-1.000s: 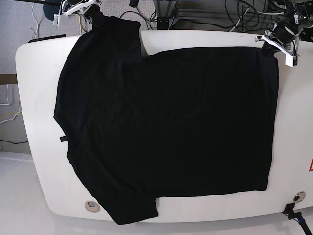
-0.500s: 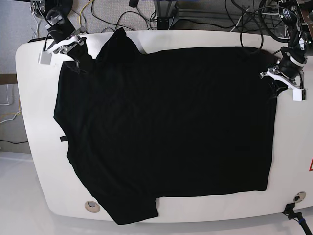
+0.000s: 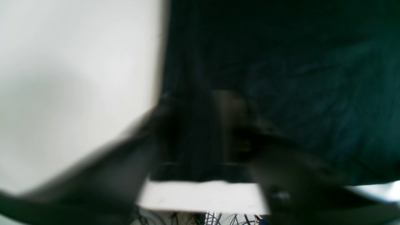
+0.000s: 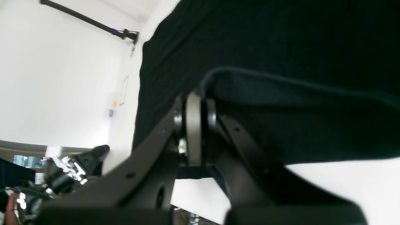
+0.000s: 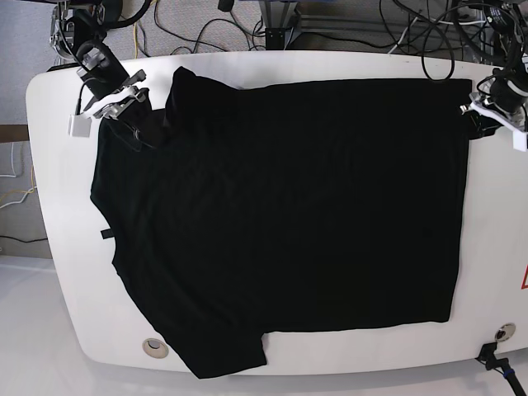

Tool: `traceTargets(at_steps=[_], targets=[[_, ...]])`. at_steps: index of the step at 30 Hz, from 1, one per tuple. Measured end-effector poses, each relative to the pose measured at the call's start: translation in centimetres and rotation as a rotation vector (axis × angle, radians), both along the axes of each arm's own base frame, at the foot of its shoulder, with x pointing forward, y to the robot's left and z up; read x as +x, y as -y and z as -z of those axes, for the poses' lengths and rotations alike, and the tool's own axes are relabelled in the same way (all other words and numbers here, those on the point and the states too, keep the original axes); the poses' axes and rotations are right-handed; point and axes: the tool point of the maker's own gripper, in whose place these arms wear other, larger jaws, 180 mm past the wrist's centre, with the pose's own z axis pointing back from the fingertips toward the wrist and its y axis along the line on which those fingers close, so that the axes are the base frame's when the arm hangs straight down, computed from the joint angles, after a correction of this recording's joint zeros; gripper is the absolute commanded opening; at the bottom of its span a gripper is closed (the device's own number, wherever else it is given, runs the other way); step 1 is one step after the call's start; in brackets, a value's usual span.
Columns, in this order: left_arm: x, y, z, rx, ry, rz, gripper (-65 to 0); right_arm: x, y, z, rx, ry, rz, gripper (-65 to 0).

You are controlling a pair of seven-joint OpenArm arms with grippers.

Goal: Fold the T-shirt properly
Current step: 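Grasp the shirt edge with both grippers and tension it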

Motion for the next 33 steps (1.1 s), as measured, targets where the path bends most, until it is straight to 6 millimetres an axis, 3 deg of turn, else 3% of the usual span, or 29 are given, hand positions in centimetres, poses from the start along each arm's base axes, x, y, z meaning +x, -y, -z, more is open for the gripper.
traceTargets(at_steps=[5,9,16,21,30,33], targets=[[-3.1,-3.0,-0.3,0.039,-0.031,-0.082,-29.4,-0.4,0.0,0.9,-0.058,-0.022,-0.008,-65.0],[-4.6,-2.0,0.6,0.049,-0.068,0.01,-29.6,-0.6,0.0,1.2,-0.063,-0.028,-0.01,-65.0],[-8.4,-3.0,5.7,-0.052,-0.197,-0.067,-29.6,-0.7,0.0,1.3,-0.064,-0.033,-0.009,-65.0],[-8.8,-2.4,7.3,-0.1,-0.215,-0.038,-29.6,-0.7,0.0,1.3,-0.064,-0.033,-0.01,-65.0],[-5.4,-1.1,8.4,-0.195,-0.124,-0.018,-30.2,-0.8,0.2,1.6,-0.064,-0.043,-0.005,-65.0],[-4.3,-0.3,8.5,-0.205,-0.107,0.003,-36.7,-0.8,0.2,1.6,-0.062,-0.042,-0.006,-65.0]])
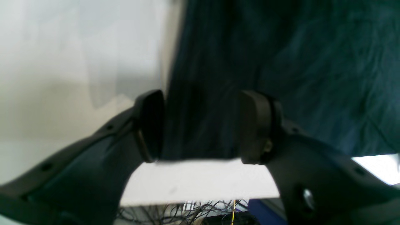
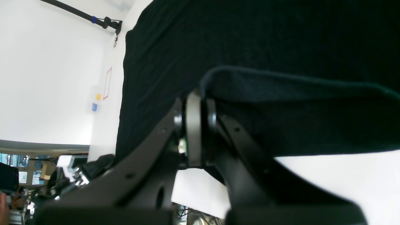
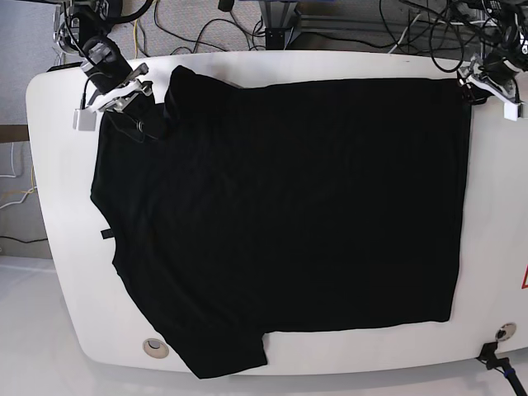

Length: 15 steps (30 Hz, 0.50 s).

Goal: Fold the T-shirt properly
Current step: 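Grasp the shirt edge with both grippers and tension it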

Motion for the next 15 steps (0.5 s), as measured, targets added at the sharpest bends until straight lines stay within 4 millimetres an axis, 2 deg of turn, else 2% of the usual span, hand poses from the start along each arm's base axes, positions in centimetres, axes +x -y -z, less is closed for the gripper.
traceTargets(at_steps=[3,7,15], targets=[[-0.2,0.6,0.3,-0.013,-0.005,0.007,-42.7,0.0,0.0,0.0,-0.003,-0.001,-0.002,-65.0],[0.7,1.5,0.4,-0.024,0.001,0.034,-42.8,0.0,0.0,0.0,-0.003,-0.001,-0.001,-65.0],[0.7,2.3,0.6,-0.039,0.001,0.054,-43.4,0.0,0.0,0.0,-0.003,-0.001,-0.001,-65.0]])
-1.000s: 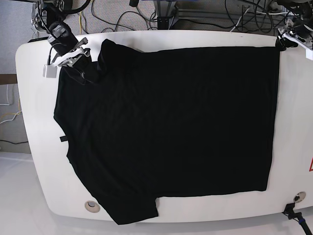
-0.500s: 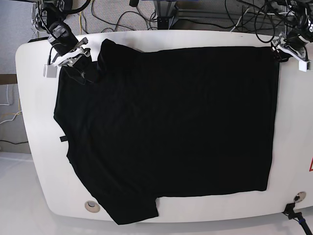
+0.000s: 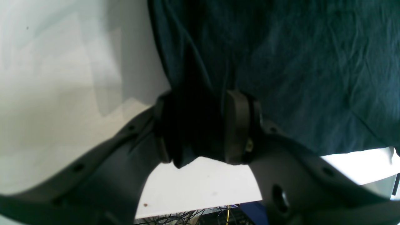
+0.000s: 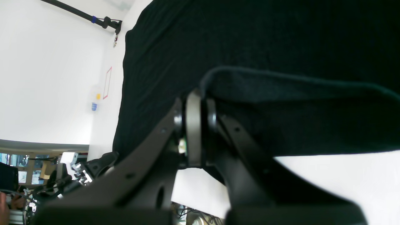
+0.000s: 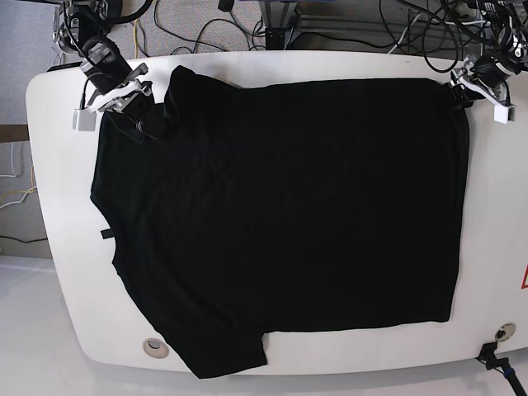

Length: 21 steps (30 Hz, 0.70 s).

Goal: Fold the T-shirt properly
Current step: 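Grasp the shirt edge with both grippers and tension it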

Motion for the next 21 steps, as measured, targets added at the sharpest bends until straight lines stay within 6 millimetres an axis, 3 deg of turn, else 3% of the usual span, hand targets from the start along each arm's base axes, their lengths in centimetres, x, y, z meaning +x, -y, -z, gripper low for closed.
traceTargets(at_steps=[2,4,5,15,18,21], targets=[[0.1,0.2,-0.1,-0.001,0.003,0.006,-46.2,0.0,0.0,0.0,0.0,0.0,0.0,-65.0],[0.2,0.2,0.0,-0.001,0.003,0.006,-62.7,0.0,0.0,0.0,0.0,0.0,0.0,-65.0],[0.0,0.3,0.1,0.002,-0.006,0.007,-65.0,0.0,0.0,0.0,0.0,0.0,0.0,-65.0],[0.2,0.3,0.1,0.001,0.019,-0.002,-65.0,0.0,0.0,0.0,0.0,-0.001,0.001,-65.0],[-0.5,1.6,0.1,-0.006,0.012,0.115,-65.0,0.0,0.0,0.0,0.0,-0.001,0.001,-65.0],[-2.1,1.7,0.0,0.011,-0.005,0.175,-65.0,-0.1,0.0,0.1,0.003,-0.004,0.002,-65.0]])
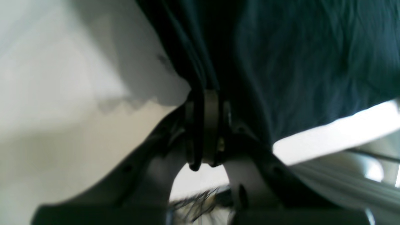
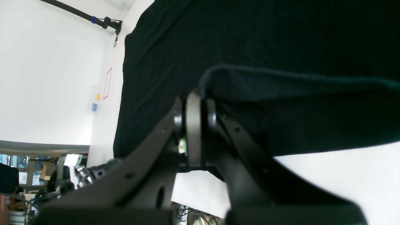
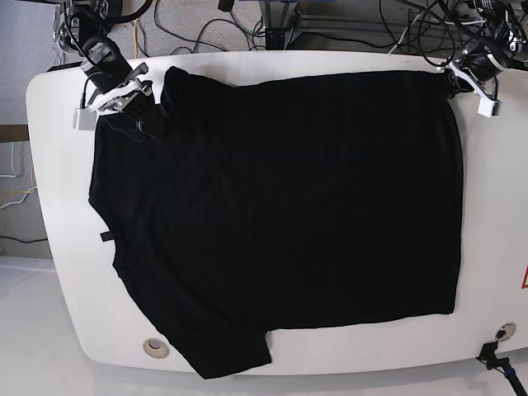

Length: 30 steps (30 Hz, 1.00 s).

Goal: Fold the T-shirt properly
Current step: 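Grasp the shirt edge with both grippers and tension it, then drag the shirt edge with both grippers across the table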

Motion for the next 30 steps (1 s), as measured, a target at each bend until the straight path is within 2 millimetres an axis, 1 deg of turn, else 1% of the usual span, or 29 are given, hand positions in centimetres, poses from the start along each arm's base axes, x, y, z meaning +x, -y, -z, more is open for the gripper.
traceTargets(at_steps=[3,5,7,9,14,16,18,20,22,25,27,29,30], targets=[[-1.8,-0.9,-0.6,0.076,-0.044,0.022,-65.0,-0.7,-0.1,0.3,0.008,-0.018,0.0,-65.0],[-2.0,-1.2,-1.2,0.115,-0.052,0.041,-65.0,-0.8,-0.1,0.4,0.007,-0.024,-0.002,-65.0],[-0.7,-1.5,-2.5,0.139,-0.001,0.044,-65.0,-0.5,-0.1,0.2,0.006,-0.012,-0.004,-65.0],[1.1,-1.3,-3.7,0.144,0.058,0.05,-65.0,0.4,-0.1,-0.4,0.007,0.017,-0.005,-65.0],[4.6,-1.0,-5.6,0.155,0.156,0.058,-65.0,2.1,0.0,-1.5,-0.001,0.068,-0.001,-65.0],[5.8,-1.1,-6.1,0.166,0.18,0.059,-65.0,2.6,0.2,-1.4,0.003,0.075,0.005,-65.0],[7.4,-1.2,-6.9,0.169,0.218,0.054,-65.0,3.3,0.7,-0.8,0.004,0.065,0.019,-65.0],[8.9,-1.1,-8.0,0.164,0.268,0.05,-65.0,4.4,1.1,-1.0,0.009,0.082,0.03,-65.0],[9.6,-1.0,-8.5,0.162,0.291,0.05,-65.0,5.6,1.4,-1.2,0.017,0.103,0.04,-65.0],[11.6,0.1,-9.0,0.162,0.313,0.084,-65.0,7.2,2.1,-1.2,0.024,0.119,0.06,-65.0],[13.1,0.6,-10.4,0.147,0.371,0.091,-65.0,8.4,2.2,-1.3,0.03,0.123,0.052,-65.0],[13.7,0.4,-11.0,0.147,0.396,0.083,-65.0,9.6,2.5,-1.0,0.04,0.114,0.053,-65.0],[13.9,0.1,-10.8,0.136,0.381,0.051,-65.0,10.2,2.7,-1.0,0.045,0.117,0.059,-65.0]])
